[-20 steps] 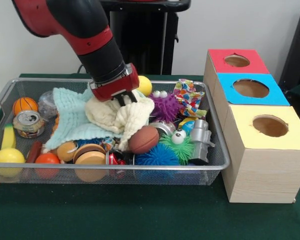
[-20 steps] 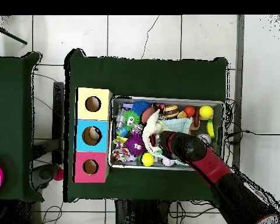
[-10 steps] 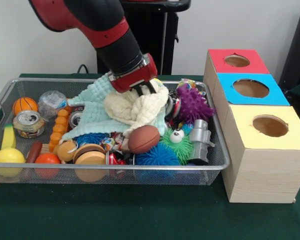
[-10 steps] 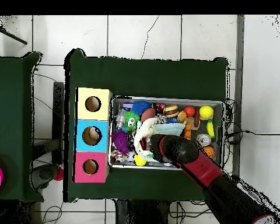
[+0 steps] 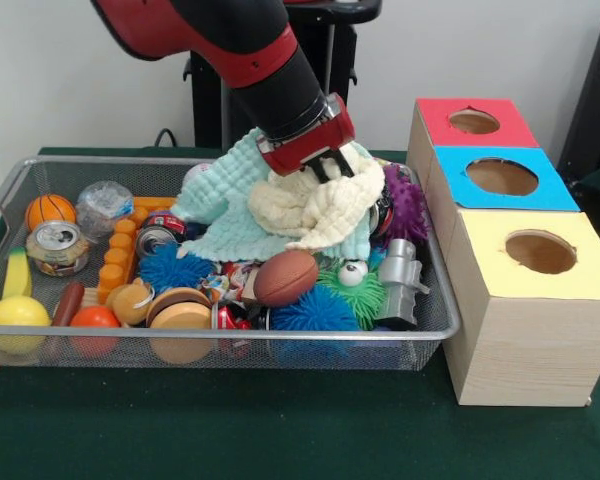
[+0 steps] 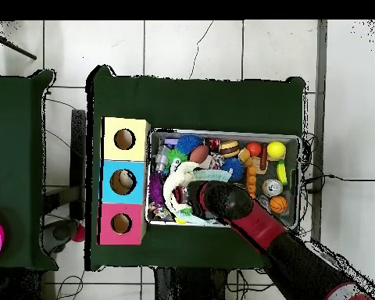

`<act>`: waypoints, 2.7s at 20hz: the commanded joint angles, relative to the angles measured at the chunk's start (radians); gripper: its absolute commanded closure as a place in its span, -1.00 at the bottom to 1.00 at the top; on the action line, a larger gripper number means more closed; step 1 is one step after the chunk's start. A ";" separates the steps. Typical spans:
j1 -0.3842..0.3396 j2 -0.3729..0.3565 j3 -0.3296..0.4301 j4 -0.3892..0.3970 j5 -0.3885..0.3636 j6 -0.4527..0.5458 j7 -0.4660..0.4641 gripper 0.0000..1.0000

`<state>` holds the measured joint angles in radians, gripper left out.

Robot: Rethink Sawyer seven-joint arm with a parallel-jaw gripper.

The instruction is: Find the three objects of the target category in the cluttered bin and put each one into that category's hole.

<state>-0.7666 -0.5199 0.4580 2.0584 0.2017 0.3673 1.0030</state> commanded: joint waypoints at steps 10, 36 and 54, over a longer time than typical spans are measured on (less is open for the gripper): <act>0.044 0.013 0.022 -0.006 -0.004 0.050 0.175 1.00; 0.189 -0.035 -0.245 -0.286 -0.363 0.117 0.046 -1.00; 0.331 -0.098 -0.355 -0.522 -0.480 0.383 0.089 -1.00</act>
<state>-0.4642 -0.5987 0.1495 1.6888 -0.2313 0.5914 1.0030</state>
